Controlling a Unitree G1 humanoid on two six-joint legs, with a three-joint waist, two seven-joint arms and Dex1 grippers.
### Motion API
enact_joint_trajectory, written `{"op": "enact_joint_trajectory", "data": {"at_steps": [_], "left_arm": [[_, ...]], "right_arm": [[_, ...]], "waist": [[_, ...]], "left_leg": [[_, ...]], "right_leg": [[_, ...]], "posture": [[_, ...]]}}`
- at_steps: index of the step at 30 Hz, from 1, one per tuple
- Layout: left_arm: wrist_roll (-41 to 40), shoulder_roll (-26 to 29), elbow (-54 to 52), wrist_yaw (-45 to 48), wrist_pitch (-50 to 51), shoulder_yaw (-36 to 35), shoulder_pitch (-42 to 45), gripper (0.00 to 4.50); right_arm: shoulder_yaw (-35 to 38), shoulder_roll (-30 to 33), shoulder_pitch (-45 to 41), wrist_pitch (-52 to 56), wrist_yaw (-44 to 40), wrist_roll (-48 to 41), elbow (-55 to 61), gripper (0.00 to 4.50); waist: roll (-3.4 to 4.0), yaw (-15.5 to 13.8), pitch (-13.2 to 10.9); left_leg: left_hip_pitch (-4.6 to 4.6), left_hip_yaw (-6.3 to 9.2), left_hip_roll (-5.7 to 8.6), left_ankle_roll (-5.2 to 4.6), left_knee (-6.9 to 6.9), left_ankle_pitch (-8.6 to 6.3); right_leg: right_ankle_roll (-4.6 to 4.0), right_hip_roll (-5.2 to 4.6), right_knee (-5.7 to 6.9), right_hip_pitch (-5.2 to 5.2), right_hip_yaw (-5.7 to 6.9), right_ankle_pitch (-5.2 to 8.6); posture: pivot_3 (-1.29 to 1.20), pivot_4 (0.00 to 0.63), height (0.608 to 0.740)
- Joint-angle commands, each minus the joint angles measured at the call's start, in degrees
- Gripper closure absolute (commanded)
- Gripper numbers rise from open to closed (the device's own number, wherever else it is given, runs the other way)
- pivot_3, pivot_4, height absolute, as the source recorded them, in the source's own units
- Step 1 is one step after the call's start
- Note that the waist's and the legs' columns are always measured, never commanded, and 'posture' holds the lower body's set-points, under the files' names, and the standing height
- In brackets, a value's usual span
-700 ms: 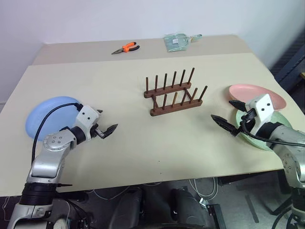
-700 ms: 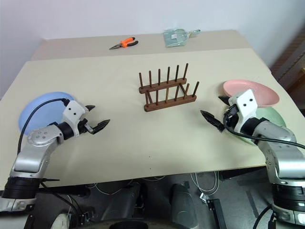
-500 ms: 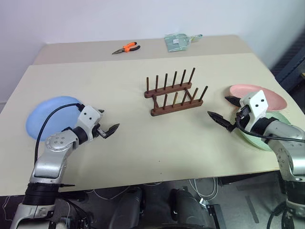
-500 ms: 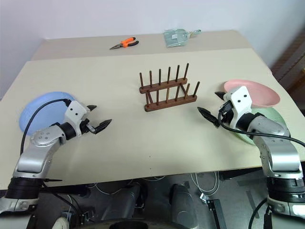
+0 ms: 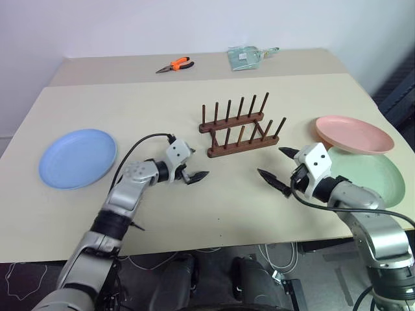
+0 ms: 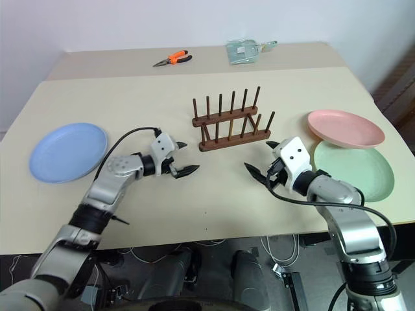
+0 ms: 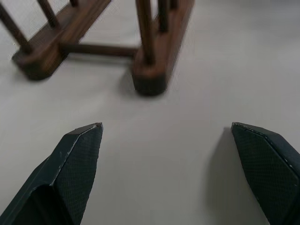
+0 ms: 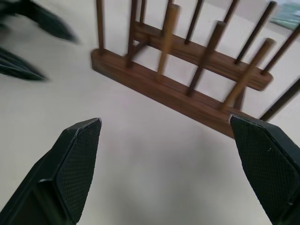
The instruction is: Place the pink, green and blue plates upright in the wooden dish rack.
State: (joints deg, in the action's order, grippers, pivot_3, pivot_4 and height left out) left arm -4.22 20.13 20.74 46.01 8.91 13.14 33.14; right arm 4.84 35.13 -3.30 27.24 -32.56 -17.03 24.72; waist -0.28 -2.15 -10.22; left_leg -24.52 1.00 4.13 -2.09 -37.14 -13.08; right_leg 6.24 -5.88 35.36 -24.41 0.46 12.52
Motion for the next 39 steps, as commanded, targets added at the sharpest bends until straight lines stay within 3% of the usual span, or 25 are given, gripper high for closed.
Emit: {"op": "enact_joint_trajectory", "data": {"at_steps": [1, 2, 5, 10, 11, 16, 24, 25, 30, 32, 33, 35, 39], "left_arm": [[2.75, -3.82, 11.71, -1.07, -4.10, 1.58, 4.65, 0.00], [3.57, -5.02, 14.61, -1.50, -5.11, 1.97, 6.03, 0.00], [3.49, -8.04, 19.98, -1.37, -7.34, 1.38, 8.64, 0.90], [2.79, -10.23, 21.20, 0.05, -9.01, 0.42, 9.11, 3.43], [2.91, -10.25, 21.00, 0.23, -9.37, 0.43, 8.85, 3.74], [2.82, -8.79, 15.34, 4.50, -9.69, 1.24, 6.03, 3.74], [0.69, -0.12, 1.43, 19.17, -8.29, 4.21, 0.72, 3.74], [0.54, 0.45, 1.85, 19.54, -7.89, 3.94, 0.82, 2.70], [3.70, 3.95, 4.74, 16.32, -7.70, 3.05, 0.81, 0.35], [3.12, 6.43, 2.97, 16.42, -5.11, 2.12, -0.68, 0.35], [2.47, 7.84, 1.33, 17.17, -3.52, 1.84, -1.80, 0.29], [-0.87, 10.80, -5.36, 20.16, 1.06, 0.96, -5.41, 0.97], [-7.49, 12.35, -19.64, 21.62, 11.00, 0.89, -11.65, 2.83]], "right_arm": [[0.16, -1.75, 2.09, 0.97, 4.03, 1.50, 6.15, 0.05], [0.39, -1.94, 2.68, 1.18, 4.63, 1.80, 6.93, 0.05], [1.69, -2.16, 4.27, 1.75, 5.91, 1.89, 8.75, 0.00], [2.30, -1.86, 6.27, 1.59, 6.46, 2.85, 9.46, 0.00], [2.12, -1.74, 6.31, 1.55, 6.41, 3.03, 9.43, 0.00], [2.54, -0.13, 6.13, 1.77, 4.58, 3.02, 8.69, 0.00], [9.01, 5.81, 11.64, 2.51, -1.87, 0.55, 7.68, 0.00], [10.50, 6.04, 12.25, 2.13, -1.94, 0.60, 7.01, 0.00], [13.80, 6.57, 15.05, 1.86, -2.28, 1.37, 6.40, 0.00], [13.41, 6.84, 15.75, 1.99, -2.64, 1.54, 6.74, 0.00], [12.98, 6.94, 16.00, 1.97, -2.98, 1.46, 6.94, 0.26], [11.72, 6.69, 15.78, 2.68, -3.08, 1.15, 7.07, 0.89], [6.71, 6.46, 13.79, 2.91, -2.15, 3.75, 4.66, 2.91]], "waist": [[-0.01, -0.26, 0.01], [0.01, -0.31, 0.03], [-0.01, -0.32, 0.07], [-0.06, -0.15, 0.09], [-0.06, -0.14, 0.09], [-0.05, -0.04, 0.10], [-0.05, -0.11, 0.09], [-0.05, -0.14, 0.09], [-0.04, 0.01, 0.10], [-0.05, 0.39, 0.14], [-0.04, 0.65, 0.15], [-0.02, 1.64, 0.18], [0.02, 2.59, 0.20]], "left_leg": [[0.00, 0.00, 0.00, -0.01, -0.01, 0.01], [0.00, 0.01, 0.00, -0.01, -0.05, 0.01], [0.02, 0.00, 0.04, -0.05, -0.15, -0.01], [0.03, 0.01, 0.03, -0.09, -0.18, -0.02], [0.03, 0.01, 0.03, -0.09, -0.18, -0.02], [0.03, 0.00, 0.02, -0.10, -0.16, -0.03], [0.02, 0.01, 0.01, -0.12, -0.09, -0.04], [0.02, 0.01, 0.01, -0.12, -0.10, -0.04], [0.04, 0.01, 0.00, -0.12, -0.13, -0.04], [0.06, 0.01, -0.04, -0.12, -0.08, -0.04], [0.08, 0.01, -0.07, -0.12, -0.07, -0.04], [0.10, 0.01, -0.08, -0.12, -0.06, -0.04], [0.13, 0.02, -0.12, -0.11, 0.04, -0.04]], "right_leg": [[0.00, 0.01, 0.01, 0.01, 0.01, 0.00], [0.01, 0.01, 0.01, 0.02, 0.02, -0.01], [0.09, 0.00, -0.04, 0.13, 0.06, -0.05], [0.12, 0.01, -0.04, 0.19, 0.11, -0.05], [0.12, 0.01, -0.04, 0.19, 0.10, -0.05], [0.12, 0.03, -0.04, 0.18, 0.10, -0.05], [-0.08, -0.01, -0.06, 0.15, 0.04, 0.06], [-0.09, -0.01, -0.08, 0.16, 0.04, 0.06], [-0.08, 0.00, -0.11, 0.19, 0.04, 0.06], [-0.08, 0.02, -0.09, 0.18, 0.03, 0.06], [-0.07, 0.04, -0.09, 0.17, 0.03, 0.06], [-0.08, 0.05, -0.05, 0.17, 0.02, 0.06], [-0.11, 0.03, -0.05, 0.14, 0.00, 0.08]], "posture": [[0.00, 0.150, 0.719], [0.00, 0.150, 0.719], [0.00, 0.150, 0.719], [0.00, 0.150, 0.719], [0.00, 0.150, 0.719], [0.00, 0.150, 0.719], [0.00, 0.150, 0.719], [0.00, 0.150, 0.719], [0.00, 0.150, 0.719], [0.00, 0.150, 0.719], [0.00, 0.150, 0.719], [0.00, 0.150, 0.719], [0.00, 0.150, 0.719]]}}
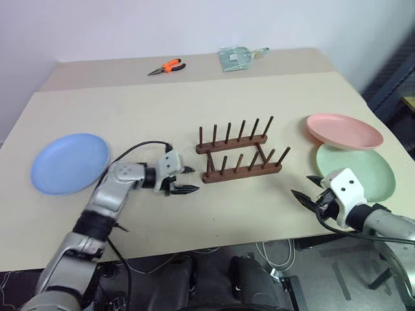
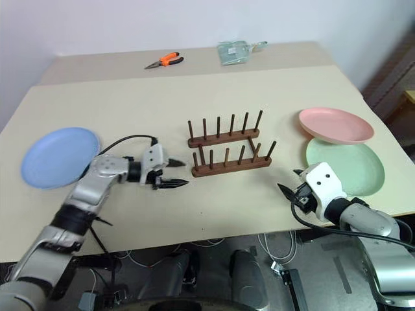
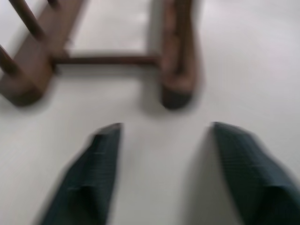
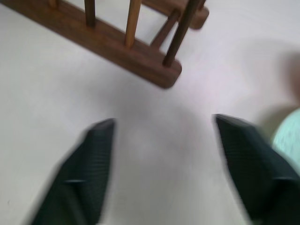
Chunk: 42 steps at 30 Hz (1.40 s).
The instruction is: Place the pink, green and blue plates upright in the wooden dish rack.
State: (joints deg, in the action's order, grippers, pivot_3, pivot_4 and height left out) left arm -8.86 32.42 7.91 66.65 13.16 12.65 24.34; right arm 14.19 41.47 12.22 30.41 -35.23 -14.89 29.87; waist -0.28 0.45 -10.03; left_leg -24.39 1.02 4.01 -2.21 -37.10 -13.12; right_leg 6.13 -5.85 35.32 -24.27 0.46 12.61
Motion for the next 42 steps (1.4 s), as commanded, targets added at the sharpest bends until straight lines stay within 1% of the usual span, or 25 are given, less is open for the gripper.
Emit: {"op": "enact_joint_trajectory", "data": {"at_steps": [1, 2, 3, 5, 8, 9, 11, 14, 17, 19, 21, 23, 24, 26, 27, 29, 32, 35, 36, 39, 42], "left_arm": [[-2.64, -0.79, -8.86, -0.67, 8.66, 2.13, -3.65, 3.39], [-2.11, -1.64, -10.34, -2.12, 9.99, 3.07, -4.23, 3.83], [-1.65, -2.16, -11.34, -3.07, 10.96, 3.65, -4.60, 3.85], [-0.58, -4.30, -12.56, -5.99, 11.45, 4.68, -5.38, 3.85], [2.60, -9.06, -10.88, -13.93, 11.47, 5.43, -5.04, 3.85], [5.09, -11.39, -8.42, -18.84, 10.37, 5.49, -4.14, 3.85], [7.60, -14.88, -3.89, -25.58, 9.68, 4.58, -2.22, 3.85], [10.12, -17.39, 2.33, -31.92, 6.80, 3.13, 0.91, 3.85], [10.02, -18.30, 6.88, -34.40, 5.27, 1.99, 3.52, 3.85], [10.05, -18.27, 8.85, -34.99, 3.87, 1.72, 4.67, 3.85], [9.96, -18.24, 10.24, -35.56, 3.19, 1.33, 5.43, 3.85], [9.36, -17.96, 9.88, -34.80, 2.93, 1.12, 5.44, 3.85], [8.81, -17.62, 8.72, -33.75, 3.05, 1.18, 5.00, 3.85], [7.66, -16.51, 5.03, -30.69, 2.82, 1.86, 3.34, 3.85], [6.99, -15.81, 2.68, -29.08, 2.88, 2.13, 2.17, 3.85], [5.54, -14.73, -1.44, -26.58, 3.34, 2.31, 0.16, 3.85], [2.72, -14.04, -6.39, -24.27, 4.81, 1.60, -1.72, 3.85], [0.60, -14.42, -8.63, -22.85, 6.20, 0.90, -1.91, 3.85], [0.30, -14.52, -8.86, -22.39, 6.29, 0.97, -1.65, 3.85], [0.61, -14.74, -8.39, -22.23, 5.91, 1.44, -0.84, 3.85], [0.90, -14.90, -7.72, -22.37, 5.30, 1.63, -0.33, 3.85]], "right_arm": [[-4.11, -0.29, -2.49, -0.36, 0.75, 2.21, -1.27, 3.43], [-5.45, -0.80, -3.23, -0.54, 1.10, 2.81, -2.02, 3.95], [-6.29, -1.15, -3.72, -0.66, 1.36, 3.19, -2.48, 4.48], [-8.83, -2.21, -5.37, -1.04, 2.79, 5.20, -4.40, 4.48], [-12.71, -4.36, -8.86, -1.62, 5.53, 8.60, -8.11, 4.48], [-14.06, -5.89, -11.45, -2.10, 7.76, 10.43, -10.99, 4.48], [-15.96, -8.51, -16.27, -3.11, 11.20, 13.42, -16.29, 4.48], [-17.56, -11.45, -22.77, -5.35, 14.12, 16.20, -23.50, 4.48], [-18.15, -12.83, -27.46, -7.57, 15.38, 17.61, -29.19, 4.48], [-18.27, -13.09, -29.62, -9.07, 15.58, 18.33, -31.95, 4.48], [-18.23, -12.97, -30.70, -10.20, 15.54, 18.97, -33.34, 4.48], [-17.07, -11.89, -30.23, -10.29, 13.83, 18.13, -32.10, 4.48], [-16.12, -10.58, -29.20, -9.99, 12.03, 17.20, -30.22, 4.24], [-13.64, -6.54, -26.39, -10.51, 8.37, 16.10, -25.21, 3.61], [-11.79, -4.08, -24.77, -10.94, 6.95, 15.85, -22.08, 3.17], [-7.60, 0.38, -22.35, -11.11, 5.37, 15.53, -17.30, 2.12], [-2.90, 7.21, -19.98, -11.19, 3.97, 17.37, -15.80, 0.70], [-2.76, 13.61, -18.35, -14.09, 3.37, 21.96, -19.42, 0.70], [-3.65, 15.08, -18.82, -15.20, 4.22, 23.83, -22.55, 0.70], [-6.70, 17.12, -20.97, -18.94, 6.14, 28.02, -30.82, 0.70], [-11.35, 18.42, -24.69, -25.14, 9.54, 33.71, -41.70, 0.70]], "waist": [[0.02, -0.11, 0.01], [0.02, -0.41, 0.01], [0.02, -0.96, 0.01], [-0.01, -1.46, 0.02], [-0.02, -2.17, 0.03], [-0.07, -2.40, 0.07], [-0.14, -2.64, 0.14], [-0.20, -2.63, 0.20], [-0.20, -2.58, 0.21], [-0.20, -2.52, 0.22], [-0.19, -2.51, 0.22], [-0.18, -2.50, 0.22], [-0.18, -2.50, 0.22], [-0.17, -2.55, 0.22], [-0.16, -2.56, 0.22], [-0.12, -2.60, 0.21], [-0.11, -2.58, 0.20], [-0.13, -2.62, 0.19], [-0.14, -2.61, 0.19], [-0.13, -2.62, 0.19], [-0.12, -2.57, 0.18]], "left_leg": [[-0.01, 0.00, 0.01, 0.00, -0.01, 0.00], [-0.02, 0.00, 0.02, 0.00, -0.06, 0.00], [-0.02, 0.00, 0.04, 0.00, -0.08, 0.00], [-0.05, 0.00, 0.06, 0.00, -0.13, -0.01], [-0.03, 0.01, 0.10, -0.01, -0.15, -0.02], [-0.04, 0.00, 0.10, -0.01, -0.18, -0.01], [0.07, 0.01, 0.10, 0.00, -0.22, -0.01], [0.14, 0.01, 0.09, 0.02, -0.31, 0.00], [0.14, 0.01, 0.09, 0.01, -0.28, 0.02], [0.13, 0.00, 0.10, 0.02, -0.24, 0.03], [0.13, 0.00, 0.10, 0.03, -0.20, 0.03], [0.13, 0.00, 0.10, 0.03, -0.19, 0.03], [0.13, 0.00, 0.10, 0.04, -0.19, 0.03], [0.10, 0.00, 0.10, 0.03, -0.18, 0.03], [0.05, 0.00, 0.11, 0.03, -0.16, 0.02], [-0.03, -0.02, 0.14, 0.03, -0.08, 0.01], [-0.05, -0.05, 0.14, 0.02, -0.05, 0.00], [-0.04, -0.06, 0.10, 0.02, -0.10, 0.01], [-0.05, -0.06, 0.09, 0.02, -0.11, 0.01], [-0.05, -0.11, 0.10, 0.01, -0.13, 0.01], [-0.05, -0.20, 0.11, 0.00, -0.12, 0.02]], "right_leg": [[-0.01, -0.02, 0.00, 0.00, 0.00, 0.01], [-0.01, -0.03, -0.02, 0.03, 0.00, 0.01], [-0.01, -0.05, -0.07, 0.06, 0.00, 0.01], [-0.01, -0.07, -0.08, 0.08, 0.01, 0.01], [0.00, -0.09, -0.14, 0.06, 0.03, 0.00], [0.00, -0.09, -0.13, 0.07, 0.03, 0.00], [0.00, -0.05, -0.11, 0.15, 0.03, -0.01], [0.02, 0.00, -0.05, 0.29, 0.04, -0.09], [0.04, 0.08, -0.03, 0.26, 0.07, -0.09], [0.21, 0.10, -0.01, 0.23, 0.06, -0.19], [0.21, 0.13, 0.00, 0.19, 0.06, -0.20], [0.21, 0.17, 0.01, 0.19, 0.05, -0.20], [0.21, 0.15, 0.01, 0.19, 0.04, -0.20], [0.21, 0.14, 0.01, 0.16, 0.03, -0.20], [0.20, 0.12, 0.00, 0.13, 0.02, -0.20], [0.20, 0.04, -0.01, -0.01, -0.02, -0.20], [0.10, 0.00, -0.03, -0.05, -0.04, -0.14], [0.00, 0.01, -0.04, -0.01, -0.03, -0.09], [0.00, 0.01, -0.06, 0.00, -0.03, -0.08], [-0.01, -0.01, -0.10, 0.03, -0.03, -0.08], [0.00, -0.01, -0.10, 0.00, -0.05, -0.08]], "posture": [[0.00, 0.150, 0.719], [0.00, 0.150, 0.719], [0.00, 0.150, 0.719], [0.00, 0.150, 0.719], [0.00, 0.150, 0.719], [0.00, 0.150, 0.719], [0.00, 0.150, 0.719], [0.00, 0.150, 0.719], [0.00, 0.150, 0.719], [0.00, 0.150, 0.719], [0.00, 0.150, 0.719], [0.00, 0.150, 0.719], [0.00, 0.150, 0.719], [0.00, 0.150, 0.719], [0.00, 0.150, 0.719], [0.00, 0.150, 0.719], [0.00, 0.150, 0.719], [0.00, 0.150, 0.719], [0.00, 0.150, 0.719], [0.00, 0.150, 0.719], [0.00, 0.150, 0.719]]}}
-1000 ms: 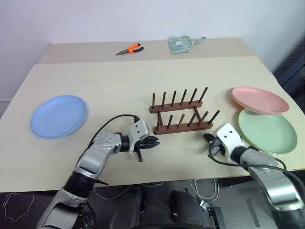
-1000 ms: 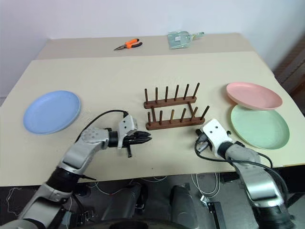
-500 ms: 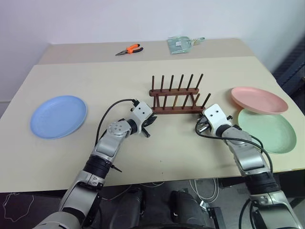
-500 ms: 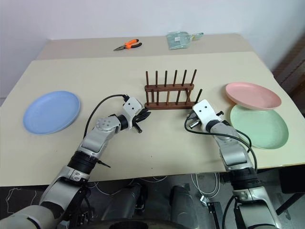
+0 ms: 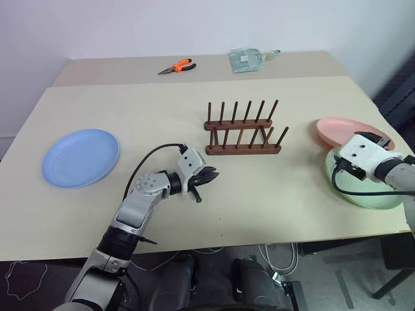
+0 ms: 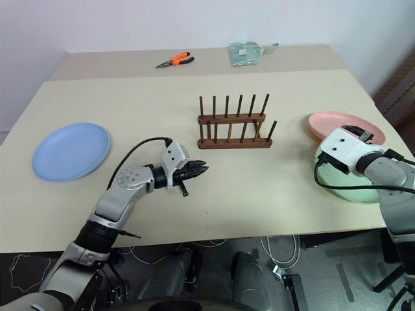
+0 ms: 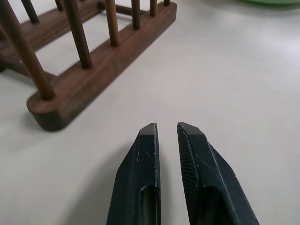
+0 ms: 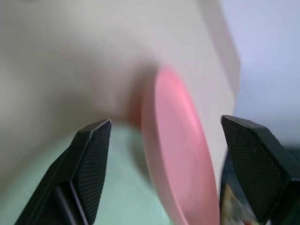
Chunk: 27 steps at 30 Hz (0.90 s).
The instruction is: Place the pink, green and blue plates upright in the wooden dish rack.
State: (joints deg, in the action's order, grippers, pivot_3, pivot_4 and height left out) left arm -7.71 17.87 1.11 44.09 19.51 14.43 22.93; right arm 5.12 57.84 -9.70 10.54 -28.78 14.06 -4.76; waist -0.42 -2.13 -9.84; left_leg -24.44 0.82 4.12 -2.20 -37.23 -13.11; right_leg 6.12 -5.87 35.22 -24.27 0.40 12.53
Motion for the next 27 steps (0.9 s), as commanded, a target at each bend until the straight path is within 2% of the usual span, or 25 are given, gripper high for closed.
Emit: {"op": "enact_joint_trajectory", "data": {"at_steps": [1, 4, 9, 10, 13, 15, 16, 19, 20, 22, 24, 27], "left_arm": [[-0.28, -0.39, -0.83, 0.17, -1.05, -0.17, 1.15, 3.85], [-0.27, 0.07, -1.71, 0.13, -1.08, -0.36, 0.63, 3.85], [0.06, 1.01, -3.04, -1.18, -1.56, -1.16, -1.14, 3.85], [0.15, 1.01, -3.16, -1.55, -1.79, -1.26, -1.29, 3.85], [-0.13, 0.67, -3.28, -3.30, -2.46, -2.75, -1.24, 3.85], [-0.39, 0.77, -3.02, -3.53, -2.47, -3.22, -1.04, 3.85], [-0.44, 0.82, -2.91, -3.43, -2.51, -3.28, -0.99, 3.85], [-0.57, 0.79, -2.27, -2.23, -3.10, -2.75, -0.74, 3.85], [-0.62, 0.72, -2.07, -1.80, -3.35, -2.55, -0.61, 3.85], [-1.27, 0.33, -2.00, -1.04, -3.22, -2.51, -0.29, 3.85], [-2.54, 0.02, -2.54, -0.18, -2.59, -2.83, -0.19, 3.85], [-4.64, 0.03, -4.25, 1.58, -1.66, -3.12, -0.37, 3.85]], "right_arm": [[-3.31, 2.00, -4.15, -6.94, 4.01, 5.88, -10.23, 0.70], [-6.65, 1.85, -7.68, -11.80, 6.68, 9.22, -18.01, 1.58], [-6.77, 2.26, -8.77, -14.78, 9.86, 11.91, -17.30, 4.11], [-6.64, 2.57, -8.48, -14.97, 10.25, 12.51, -16.42, 4.46], [-1.46, 2.26, -7.53, -13.66, 9.34, 8.90, -7.46, 4.46], [3.12, -0.90, -8.46, -11.65, 7.48, 1.52, -0.24, 4.46], [5.41, -3.58, -9.37, -9.22, 5.70, -4.39, 3.85, 4.46], [13.39, -14.35, -13.61, 9.10, 0.38, -35.41, 19.32, 4.46], [15.50, -15.97, -14.11, 15.34, -0.84, -44.76, 23.25, 4.46], [17.45, -16.87, -13.94, 22.05, -2.88, -56.01, 28.50, 4.46], [18.48, -17.31, -14.46, 26.20, -1.61, -61.64, 29.81, 4.46], [18.38, -17.28, -15.08, 29.71, 0.00, -65.42, 29.59, 4.46]], "waist": [[0.01, 0.06, 0.00], [0.02, 0.19, -0.01], [0.05, 0.18, -0.02], [0.12, 0.15, -0.03], [0.15, 0.01, -0.06], [0.17, 0.04, -0.07], [0.16, 0.17, -0.08], [0.12, 0.55, -0.10], [0.12, 0.51, -0.10], [0.08, -0.25, -0.12], [0.07, -0.34, -0.12], [0.07, -0.08, -0.12]], "left_leg": [[-0.01, -0.03, 0.00, 0.00, 0.01, 0.00], [0.00, -0.09, -0.01, 0.00, 0.02, 0.01], [0.01, -0.09, -0.01, 0.00, 0.02, 0.00], [0.00, -0.09, -0.01, 0.00, 0.02, 0.00], [0.00, -0.10, -0.01, 0.00, 0.00, 0.00], [-0.01, -0.10, -0.01, 0.00, 0.00, 0.00], [0.00, -0.10, -0.02, 0.00, 0.01, 0.00], [0.01, -0.08, -0.13, 0.00, 0.01, 0.00], [0.00, -0.01, -0.16, -0.01, 0.00, 0.00], [-0.02, 0.06, -0.16, -0.01, 0.00, -0.01], [-0.04, 0.14, -0.09, -0.08, -0.03, -0.05], [-0.05, 0.10, 0.03, -0.19, -0.08, -0.12]], "right_leg": [[0.00, 0.00, 0.01, -0.02, -0.01, 0.00], [0.00, 0.02, 0.02, -0.05, -0.05, 0.00], [0.00, 0.03, 0.03, -0.06, -0.09, 0.00], [0.01, 0.03, 0.03, -0.06, -0.09, 0.00], [0.01, 0.03, 0.04, -0.06, -0.11, -0.01], [0.02, 0.03, 0.04, -0.07, -0.11, -0.01], [0.03, 0.05, 0.04, -0.06, -0.10, -0.01], [0.20, 0.19, 0.04, -0.05, -0.12, -0.11], [0.22, 0.20, 0.05, -0.04, -0.12, -0.12], [0.21, 0.17, 0.04, -0.02, -0.08, -0.12], [0.09, 0.01, 0.00, 0.06, 0.03, -0.05], [0.02, -0.12, -0.10, 0.10, 0.00, -0.02]], "posture": [[0.00, 0.150, 0.719], [0.00, 0.150, 0.719], [0.00, 0.150, 0.719], [0.00, 0.150, 0.719], [0.00, 0.150, 0.719], [0.00, 0.150, 0.719], [0.00, 0.150, 0.719], [0.00, 0.150, 0.719], [0.00, 0.150, 0.719], [0.00, 0.150, 0.719], [0.00, 0.150, 0.719], [0.00, 0.150, 0.719]]}}
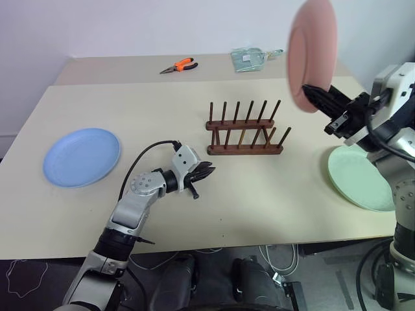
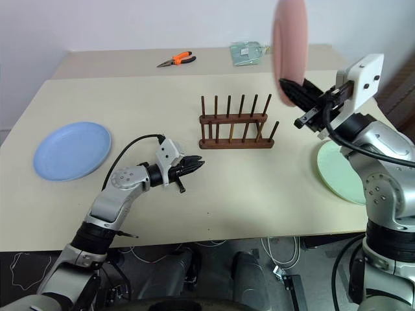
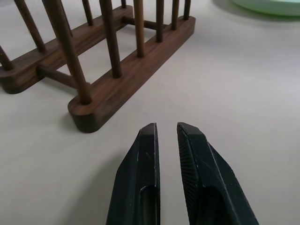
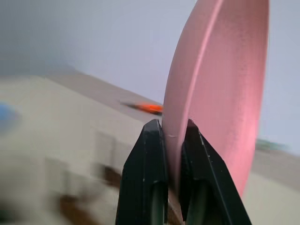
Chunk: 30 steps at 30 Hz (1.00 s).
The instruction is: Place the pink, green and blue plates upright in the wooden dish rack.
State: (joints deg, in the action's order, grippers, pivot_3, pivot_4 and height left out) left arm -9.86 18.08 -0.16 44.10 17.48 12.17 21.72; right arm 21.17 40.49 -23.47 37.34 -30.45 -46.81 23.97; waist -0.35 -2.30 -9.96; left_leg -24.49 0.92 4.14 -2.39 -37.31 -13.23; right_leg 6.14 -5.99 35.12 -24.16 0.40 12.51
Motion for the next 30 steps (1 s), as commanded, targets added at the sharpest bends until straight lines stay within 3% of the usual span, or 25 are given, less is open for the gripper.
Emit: {"op": "enact_joint_trajectory", "data": {"at_steps": [1, 7, 13, 17, 20, 23, 26, 30], "left_arm": [[-3.12, 0.03, -3.65, 2.06, 0.59, -0.97, 0.58, 3.85], [-3.77, 1.05, -5.04, 2.13, 1.31, -1.11, -0.38, 3.85], [-3.67, 1.36, -5.64, 1.38, 1.44, -0.64, -0.91, 3.85], [-3.37, 1.63, -5.76, 1.16, 1.41, -0.37, -1.13, 3.85], [-3.33, 1.85, -5.88, 1.07, 1.52, -0.40, -1.26, 3.85], [-3.31, 2.15, -6.07, 0.95, 1.72, -0.45, -1.48, 3.85], [-3.42, 2.42, -6.30, 0.87, 1.80, -0.32, -1.90, 3.85], [-3.44, 2.54, -5.89, 1.28, 1.71, 0.07, -1.88, 3.85]], "right_arm": [[2.17, -0.06, -1.54, 3.79, 1.97, -5.50, 0.30, 4.46], [1.25, -2.02, -1.37, 6.38, 2.02, -8.93, -4.26, 4.46], [-0.50, -3.53, -2.68, 6.07, 0.57, -6.85, -12.52, 4.46], [-1.61, -3.28, -4.31, 3.87, 0.55, -2.96, -15.63, 2.97], [-2.20, -2.15, -3.97, -1.42, 1.89, 3.81, -14.98, 1.53], [0.47, 0.45, -1.95, -6.05, 1.58, 8.63, -12.63, 1.53], [6.57, 2.57, 1.18, -5.07, 1.51, 6.45, -9.30, 1.53], [9.48, 7.16, 12.54, -2.55, -1.84, 8.67, -4.35, 1.53]], "waist": [[0.00, 0.16, 0.00], [0.02, 0.23, 0.01], [0.02, 0.18, 0.01], [0.03, 0.19, 0.00], [0.03, 0.19, 0.00], [0.03, -0.07, 0.00], [0.03, -0.09, 0.00], [0.01, 0.03, 0.02]], "left_leg": [[0.00, -0.04, 0.01, 0.00, 0.00, -0.01], [-0.01, -0.05, -0.04, 0.00, 0.12, 0.00], [-0.01, -0.09, -0.04, -0.01, 0.09, 0.00], [-0.02, -0.10, -0.04, 0.00, 0.10, 0.00], [-0.02, -0.11, -0.04, 0.00, 0.11, 0.00], [-0.04, -0.12, -0.03, 0.00, 0.11, 0.00], [-0.09, -0.13, -0.02, 0.00, 0.10, 0.00], [-0.11, -0.12, -0.03, -0.02, 0.12, -0.01]], "right_leg": [[0.00, -0.02, -0.01, -0.02, -0.03, 0.00], [-0.01, 0.02, 0.02, -0.14, -0.03, 0.01], [0.00, 0.02, 0.02, -0.13, -0.05, 0.00], [0.00, 0.03, 0.03, -0.17, -0.06, 0.00], [0.00, 0.03, 0.03, -0.18, -0.06, 0.00], [0.00, 0.03, 0.03, -0.18, -0.06, 0.00], [0.00, 0.02, 0.00, -0.19, -0.06, 0.00], [0.00, 0.00, 0.00, -0.19, -0.05, 0.01]], "posture": [[0.00, 0.150, 0.719], [0.00, 0.150, 0.719], [0.00, 0.150, 0.719], [0.00, 0.150, 0.719], [0.00, 0.150, 0.719], [0.00, 0.150, 0.719], [0.00, 0.150, 0.719], [0.00, 0.150, 0.719]]}}
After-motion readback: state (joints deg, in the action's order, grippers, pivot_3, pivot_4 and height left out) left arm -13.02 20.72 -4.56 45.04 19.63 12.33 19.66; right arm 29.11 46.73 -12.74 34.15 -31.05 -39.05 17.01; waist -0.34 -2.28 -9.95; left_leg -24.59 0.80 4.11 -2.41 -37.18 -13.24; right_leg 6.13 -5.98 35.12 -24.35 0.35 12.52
